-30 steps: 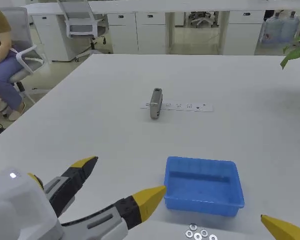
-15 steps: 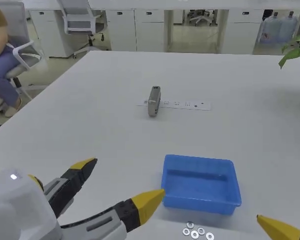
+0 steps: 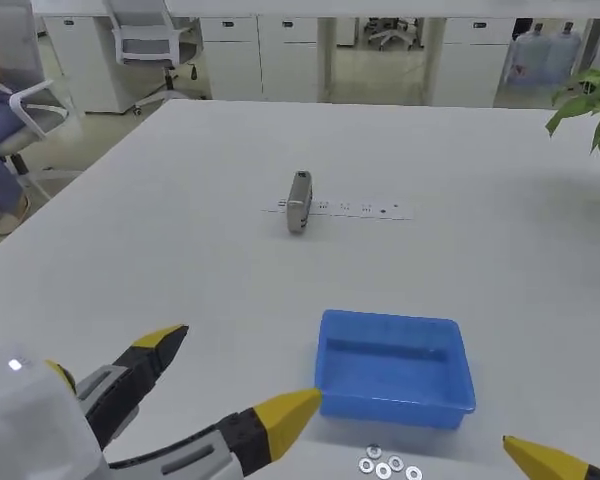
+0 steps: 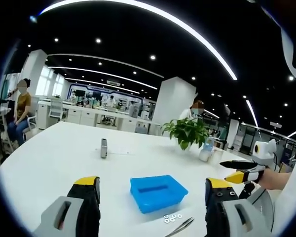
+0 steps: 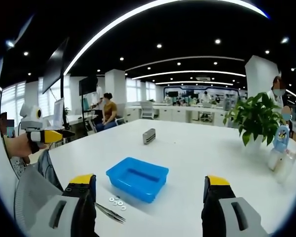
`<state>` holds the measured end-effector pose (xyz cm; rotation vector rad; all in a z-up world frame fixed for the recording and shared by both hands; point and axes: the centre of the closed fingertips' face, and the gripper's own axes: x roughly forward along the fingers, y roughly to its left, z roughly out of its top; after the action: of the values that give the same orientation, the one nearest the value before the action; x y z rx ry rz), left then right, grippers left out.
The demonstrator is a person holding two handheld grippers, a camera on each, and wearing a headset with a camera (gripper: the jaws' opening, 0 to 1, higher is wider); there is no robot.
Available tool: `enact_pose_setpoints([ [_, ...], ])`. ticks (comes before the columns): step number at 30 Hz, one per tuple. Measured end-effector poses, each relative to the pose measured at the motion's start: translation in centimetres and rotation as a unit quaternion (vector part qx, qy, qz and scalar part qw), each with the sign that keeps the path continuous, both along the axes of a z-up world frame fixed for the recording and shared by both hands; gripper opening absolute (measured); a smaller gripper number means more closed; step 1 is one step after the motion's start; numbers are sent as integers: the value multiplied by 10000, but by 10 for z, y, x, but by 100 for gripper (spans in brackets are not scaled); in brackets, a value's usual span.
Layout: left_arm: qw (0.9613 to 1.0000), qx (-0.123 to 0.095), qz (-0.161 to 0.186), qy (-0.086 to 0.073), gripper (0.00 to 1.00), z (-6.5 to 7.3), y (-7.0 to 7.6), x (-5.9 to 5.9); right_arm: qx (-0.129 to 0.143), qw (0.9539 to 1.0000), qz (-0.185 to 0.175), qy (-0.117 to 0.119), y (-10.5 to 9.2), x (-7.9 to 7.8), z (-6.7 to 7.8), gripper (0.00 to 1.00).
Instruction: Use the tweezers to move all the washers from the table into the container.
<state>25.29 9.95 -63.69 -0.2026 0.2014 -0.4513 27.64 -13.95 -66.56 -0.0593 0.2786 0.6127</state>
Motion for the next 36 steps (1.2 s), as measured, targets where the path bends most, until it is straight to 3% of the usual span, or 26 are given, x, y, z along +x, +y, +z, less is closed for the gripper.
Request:
enact_pose_setpoints([
  [9, 9999, 18, -62, 91, 90, -5, -2, -3, 176, 9998, -63, 119, 0, 0, 0, 88],
  [21, 9998, 0, -166, 137, 90, -8, -7, 3, 168, 9997, -63, 181, 0, 3, -5, 86],
  [30, 9997, 45, -145, 179, 89, -11, -3, 7, 155, 9997, -53, 189, 2, 8, -6, 84],
  [36, 9995, 182, -164, 212, 85, -16, -1, 9, 77, 9999, 14, 153, 5, 11, -8, 76],
])
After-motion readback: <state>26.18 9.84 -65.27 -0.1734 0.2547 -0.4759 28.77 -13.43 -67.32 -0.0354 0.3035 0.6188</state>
